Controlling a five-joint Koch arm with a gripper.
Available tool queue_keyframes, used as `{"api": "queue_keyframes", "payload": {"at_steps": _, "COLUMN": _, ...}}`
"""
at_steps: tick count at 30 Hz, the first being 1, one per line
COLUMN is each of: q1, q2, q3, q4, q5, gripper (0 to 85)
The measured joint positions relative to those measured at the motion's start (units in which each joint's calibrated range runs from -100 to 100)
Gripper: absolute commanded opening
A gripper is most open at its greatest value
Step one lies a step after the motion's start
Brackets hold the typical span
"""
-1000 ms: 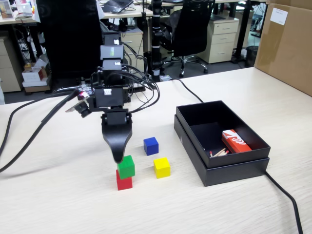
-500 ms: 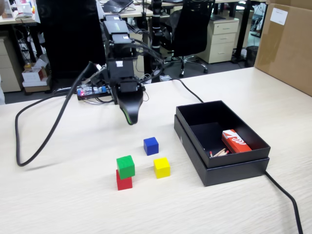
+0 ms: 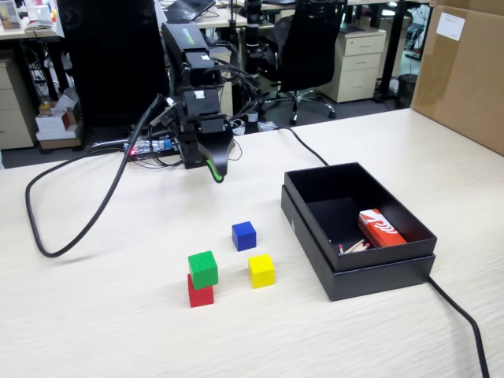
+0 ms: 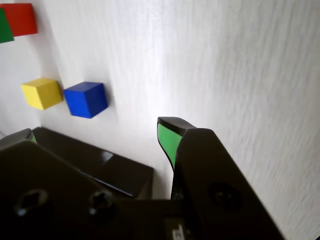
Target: Put the green cube on top of the red cube
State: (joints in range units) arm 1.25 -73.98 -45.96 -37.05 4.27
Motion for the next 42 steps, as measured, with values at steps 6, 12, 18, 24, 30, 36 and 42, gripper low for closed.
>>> {"api": "queue_keyframes", "payload": {"at_steps": 6, "q1": 0.24, "q2": -11.26, "q3": -12.23, "q4": 4.88, "q5": 0.00, "gripper": 49.1}}
{"api": "queue_keyframes", "payload": {"at_steps": 12, "q1": 0.24, "q2": -21.10, "q3": -24.28, "q4": 11.46, "q5": -0.39, "gripper": 49.5}}
{"api": "queue_keyframes", "payload": {"at_steps": 18, "q1": -0.10, "q2": -23.95, "q3": -31.13, "q4": 16.11, "q5": -1.42, "gripper": 50.5}}
{"api": "queue_keyframes", "payload": {"at_steps": 24, "q1": -0.63, "q2": -24.47, "q3": -38.43, "q4": 24.47, "q5": -4.59, "gripper": 52.0}}
{"api": "queue_keyframes", "payload": {"at_steps": 30, "q1": -0.20, "q2": -25.50, "q3": -45.37, "q4": 33.60, "q5": -5.57, "gripper": 52.0}}
{"api": "queue_keyframes", "payload": {"at_steps": 36, "q1": -0.10, "q2": -25.63, "q3": -49.84, "q4": 39.88, "q5": -6.59, "gripper": 51.7}}
{"api": "queue_keyframes", "payload": {"at_steps": 42, "q1": -0.05, "q2": -25.50, "q3": -49.84, "q4": 39.88, "q5": -6.74, "gripper": 50.3}}
